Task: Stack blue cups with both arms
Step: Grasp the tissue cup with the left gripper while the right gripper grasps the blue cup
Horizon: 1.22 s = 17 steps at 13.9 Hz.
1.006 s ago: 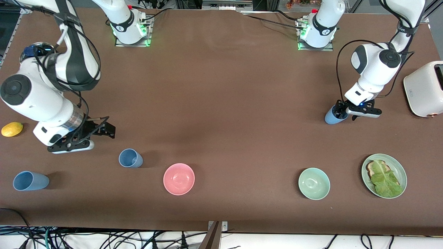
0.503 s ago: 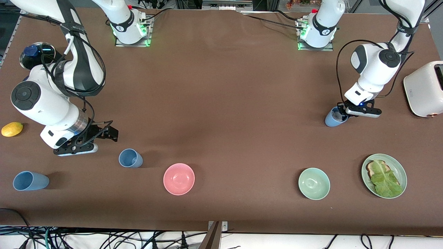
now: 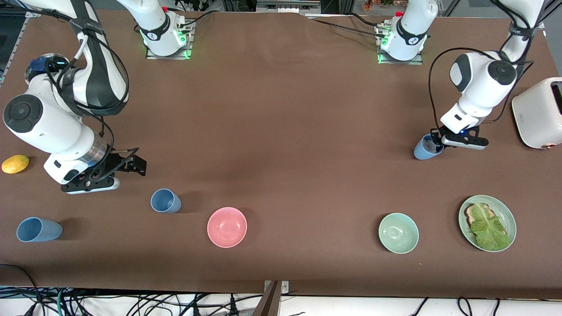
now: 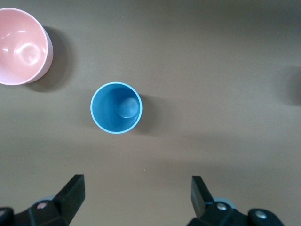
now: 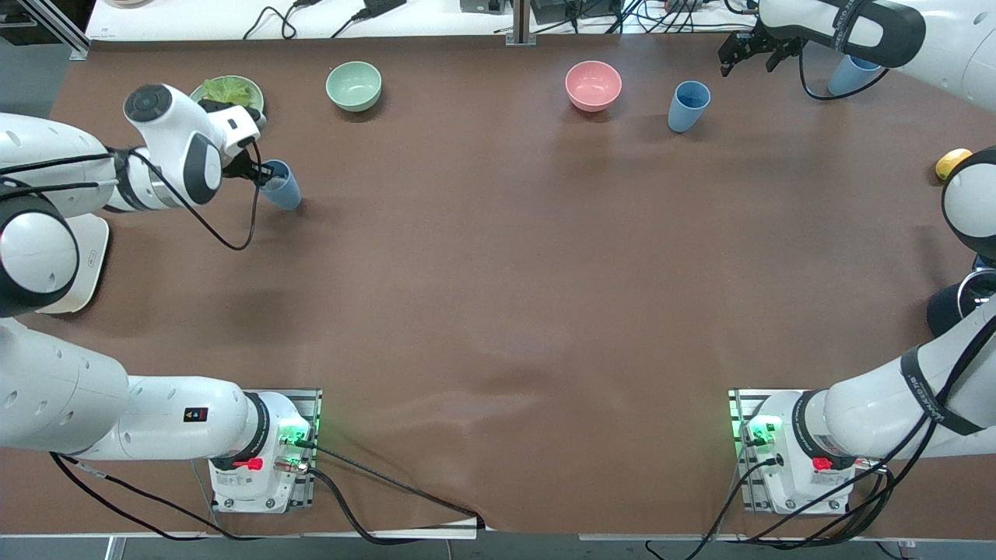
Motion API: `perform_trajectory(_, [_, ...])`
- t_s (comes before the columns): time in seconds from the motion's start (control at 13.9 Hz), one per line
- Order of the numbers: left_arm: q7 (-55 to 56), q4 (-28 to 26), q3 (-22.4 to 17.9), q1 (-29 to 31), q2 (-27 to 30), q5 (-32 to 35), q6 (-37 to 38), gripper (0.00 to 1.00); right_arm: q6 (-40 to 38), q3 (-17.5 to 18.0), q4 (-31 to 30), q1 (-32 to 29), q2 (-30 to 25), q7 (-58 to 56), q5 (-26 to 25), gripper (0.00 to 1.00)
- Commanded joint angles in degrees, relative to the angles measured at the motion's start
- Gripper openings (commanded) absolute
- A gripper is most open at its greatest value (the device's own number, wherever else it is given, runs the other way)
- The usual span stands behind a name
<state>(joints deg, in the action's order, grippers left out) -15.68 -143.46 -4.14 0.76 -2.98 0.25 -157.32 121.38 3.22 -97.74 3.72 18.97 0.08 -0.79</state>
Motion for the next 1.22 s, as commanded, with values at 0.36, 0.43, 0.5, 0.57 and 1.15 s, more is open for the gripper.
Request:
perform_trajectory(0.36, [15.03, 21.62, 9.75, -0.58, 3.24, 0.54, 34.33, 0.00, 6.14, -0.85, -0.35, -0.30, 5.37, -1.48, 0.61, 0.99])
perform_trajectory(0.43, [17.67, 23.12, 11.16, -0.76, 3.16, 0.54, 36.10, 0.00, 7.37, -0.85, -0.35, -0.30, 6.16, -1.48, 0.61, 0.99])
perform_trajectory(0.5, [20.13, 24.53, 12.56, -0.93, 2.98, 0.63, 37.60, 0.00, 8.60, -0.85, -0.35, -0.30, 6.78, -1.57, 0.61, 0.99])
perform_trajectory(0.57, [22.33, 25.76, 13.45, -1.19, 2.81, 0.63, 38.74, 0.00, 9.48, -0.85, -0.26, -0.30, 7.13, -1.74, 0.61, 0.99])
perform_trajectory(1.15, [49.91, 35.52, 26.62, -1.99, -1.84, 0.45, 43.76, 0.00, 16.51, -0.85, 3.08, -0.12, 13.55, -1.83, 0.70, 0.98])
